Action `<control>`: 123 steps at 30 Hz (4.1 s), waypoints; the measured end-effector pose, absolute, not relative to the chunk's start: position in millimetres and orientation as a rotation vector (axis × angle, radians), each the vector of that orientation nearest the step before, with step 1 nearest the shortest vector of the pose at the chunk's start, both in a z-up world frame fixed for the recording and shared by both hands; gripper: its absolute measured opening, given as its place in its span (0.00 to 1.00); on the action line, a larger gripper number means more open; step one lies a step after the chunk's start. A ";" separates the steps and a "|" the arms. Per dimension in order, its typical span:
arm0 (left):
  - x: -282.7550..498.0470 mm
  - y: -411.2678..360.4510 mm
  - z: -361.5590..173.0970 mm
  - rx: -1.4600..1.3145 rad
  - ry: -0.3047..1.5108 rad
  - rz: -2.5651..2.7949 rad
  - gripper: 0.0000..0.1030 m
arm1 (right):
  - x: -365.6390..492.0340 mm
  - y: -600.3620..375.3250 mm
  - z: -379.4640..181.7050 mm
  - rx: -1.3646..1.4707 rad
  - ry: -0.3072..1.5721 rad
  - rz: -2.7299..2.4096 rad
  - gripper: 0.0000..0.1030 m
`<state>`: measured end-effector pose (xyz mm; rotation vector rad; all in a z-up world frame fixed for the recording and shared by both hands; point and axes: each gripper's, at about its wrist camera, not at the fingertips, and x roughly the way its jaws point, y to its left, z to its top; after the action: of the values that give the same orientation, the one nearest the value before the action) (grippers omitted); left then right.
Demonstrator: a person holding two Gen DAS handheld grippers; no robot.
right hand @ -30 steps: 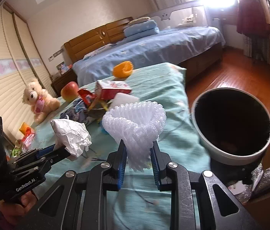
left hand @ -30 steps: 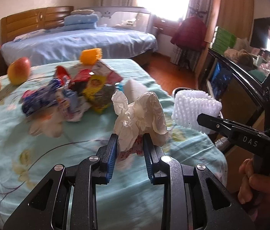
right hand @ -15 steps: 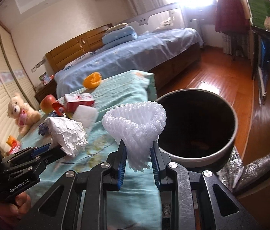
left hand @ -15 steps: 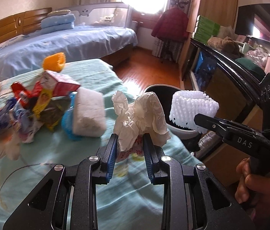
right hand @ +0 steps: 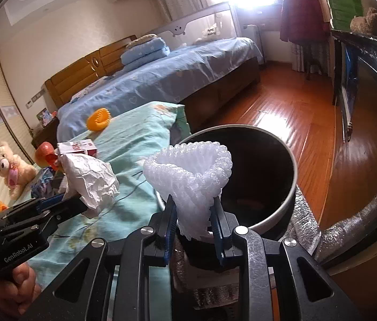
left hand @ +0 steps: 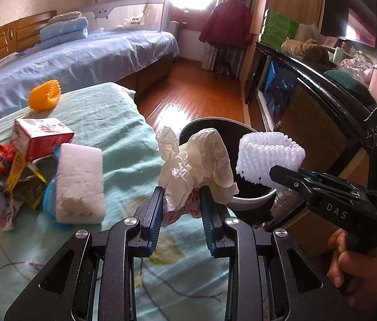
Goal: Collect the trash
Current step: 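Carry the tissue and foam net over the trash bin with both tools, then open both tools to drop the tissue and foam net into the bin, then grasp the printed paper wrapper with the left tool while the right tool grasps the white sponge brush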
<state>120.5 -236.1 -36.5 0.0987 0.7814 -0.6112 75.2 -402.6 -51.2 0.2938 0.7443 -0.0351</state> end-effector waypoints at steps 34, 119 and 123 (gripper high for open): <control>173.9 -292.6 -55.1 0.121 0.885 -0.656 0.59 | 122.0 -461.3 -73.8 0.319 0.843 -0.122 0.49; 127.6 -45.2 -58.1 -0.183 0.835 -0.330 0.21 | 126.4 -260.6 -65.7 0.283 0.846 0.327 0.36; 122.8 -61.0 -52.0 -0.171 0.825 -0.369 0.21 | 118.3 -271.3 -62.7 0.291 0.834 0.308 0.36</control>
<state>122.8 -61.0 -52.0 -0.1707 0.8254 -0.3685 118.3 -271.3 -62.7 0.2911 0.8344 0.3082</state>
